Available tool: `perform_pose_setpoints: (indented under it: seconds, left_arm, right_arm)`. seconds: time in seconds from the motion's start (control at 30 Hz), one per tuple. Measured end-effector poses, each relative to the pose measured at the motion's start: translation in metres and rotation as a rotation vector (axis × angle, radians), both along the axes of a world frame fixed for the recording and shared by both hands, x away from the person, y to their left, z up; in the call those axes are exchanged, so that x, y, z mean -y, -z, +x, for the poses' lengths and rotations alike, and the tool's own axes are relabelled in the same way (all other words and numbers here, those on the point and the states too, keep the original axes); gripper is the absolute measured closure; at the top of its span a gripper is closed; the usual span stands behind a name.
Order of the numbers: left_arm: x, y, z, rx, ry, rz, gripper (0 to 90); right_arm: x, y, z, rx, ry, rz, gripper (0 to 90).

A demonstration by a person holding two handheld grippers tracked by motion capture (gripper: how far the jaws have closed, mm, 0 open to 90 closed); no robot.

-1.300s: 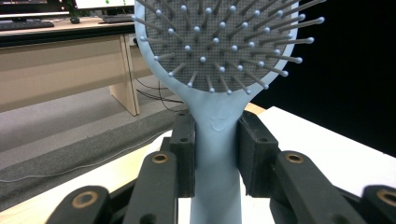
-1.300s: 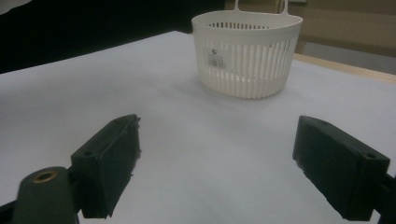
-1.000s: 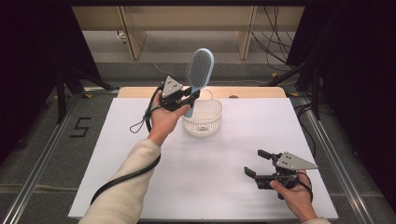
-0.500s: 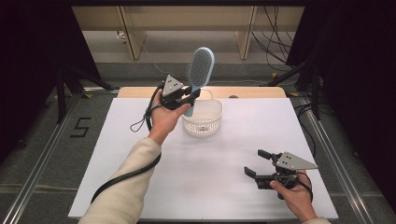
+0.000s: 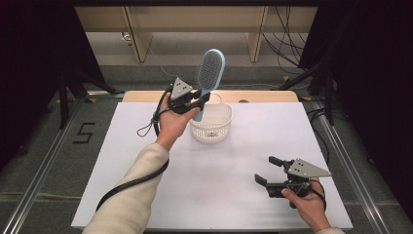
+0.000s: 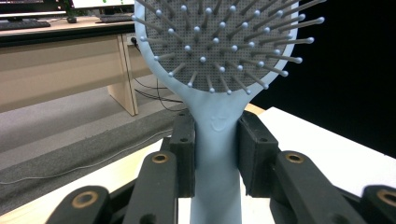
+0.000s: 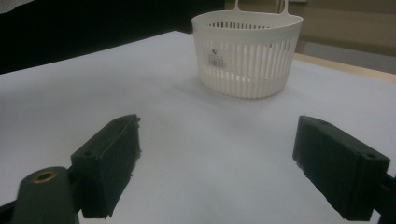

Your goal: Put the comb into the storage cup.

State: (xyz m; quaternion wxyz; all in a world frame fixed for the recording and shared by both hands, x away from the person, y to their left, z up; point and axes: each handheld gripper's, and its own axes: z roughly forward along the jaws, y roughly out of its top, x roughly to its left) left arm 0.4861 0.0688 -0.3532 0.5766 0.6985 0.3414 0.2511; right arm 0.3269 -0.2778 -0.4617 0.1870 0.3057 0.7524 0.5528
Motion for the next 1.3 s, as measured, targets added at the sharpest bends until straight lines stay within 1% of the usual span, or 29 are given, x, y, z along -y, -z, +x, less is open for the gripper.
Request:
perform_pose_setpoints:
  seconds: [1.3]
  left_arm:
    - [0.0038, -0.0019, 0.0060, 0.004, 0.008, 0.005, 69.8]
  right_arm:
    - [0.0003, -0.0002, 0.0000, 0.002, -0.002, 0.001, 15.5]
